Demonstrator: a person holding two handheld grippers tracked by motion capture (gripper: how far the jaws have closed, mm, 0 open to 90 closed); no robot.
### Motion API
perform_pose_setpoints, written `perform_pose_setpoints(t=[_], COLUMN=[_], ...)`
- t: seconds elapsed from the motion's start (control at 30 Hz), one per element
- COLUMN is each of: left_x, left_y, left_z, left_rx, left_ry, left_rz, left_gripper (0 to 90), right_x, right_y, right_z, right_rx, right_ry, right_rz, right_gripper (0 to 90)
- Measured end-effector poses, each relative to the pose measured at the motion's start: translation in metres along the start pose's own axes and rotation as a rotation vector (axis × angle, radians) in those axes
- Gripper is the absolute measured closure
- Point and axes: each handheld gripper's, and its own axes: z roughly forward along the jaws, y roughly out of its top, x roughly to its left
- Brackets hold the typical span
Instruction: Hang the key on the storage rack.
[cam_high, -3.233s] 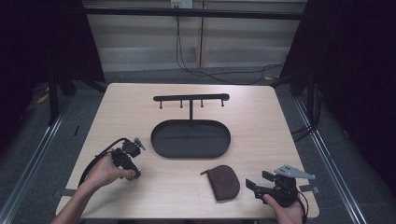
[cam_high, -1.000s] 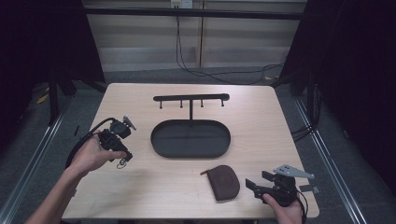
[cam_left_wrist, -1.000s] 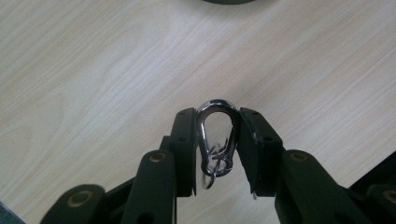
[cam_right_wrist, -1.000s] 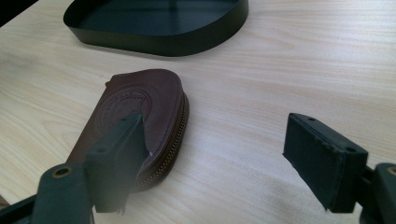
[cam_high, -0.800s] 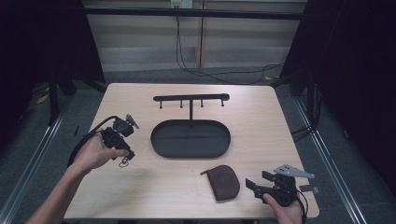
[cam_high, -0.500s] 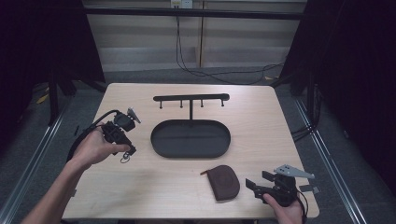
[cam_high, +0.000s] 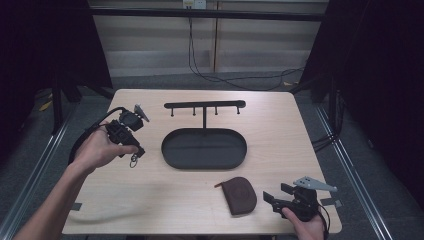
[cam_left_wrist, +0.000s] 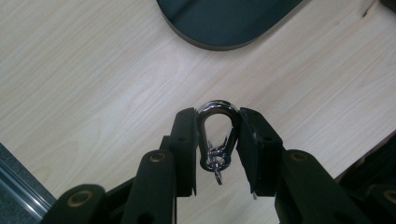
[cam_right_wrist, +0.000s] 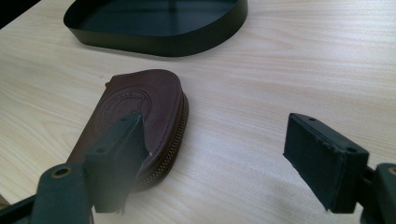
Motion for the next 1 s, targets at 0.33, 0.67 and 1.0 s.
perform_pose_setpoints(t=[0.33, 0.67, 1.0], left_x=[0.0, -0.002, -0.006], left_y=[0.007, 0.021, 0.041], left_z=[-0.019, -0.03, -0.036], left_rx=[-0.037, -0.047, -0.021], left_ry=[-0.003, -0.002, -0.015], left_rz=[0.007, 0.016, 0.033], left_gripper=[68.3, 68.3, 68.3], right_x=[0.0, 0.0, 0.0], right_y=[0.0, 0.0, 0.0], right_z=[0.001, 0.001, 0.001], right_rx=[0.002, 0.002, 0.005], right_ry=[0.0, 0.003, 0.003], right_rz=[-0.001, 0.001, -0.001], right_gripper=[20.8, 20.7, 20.8])
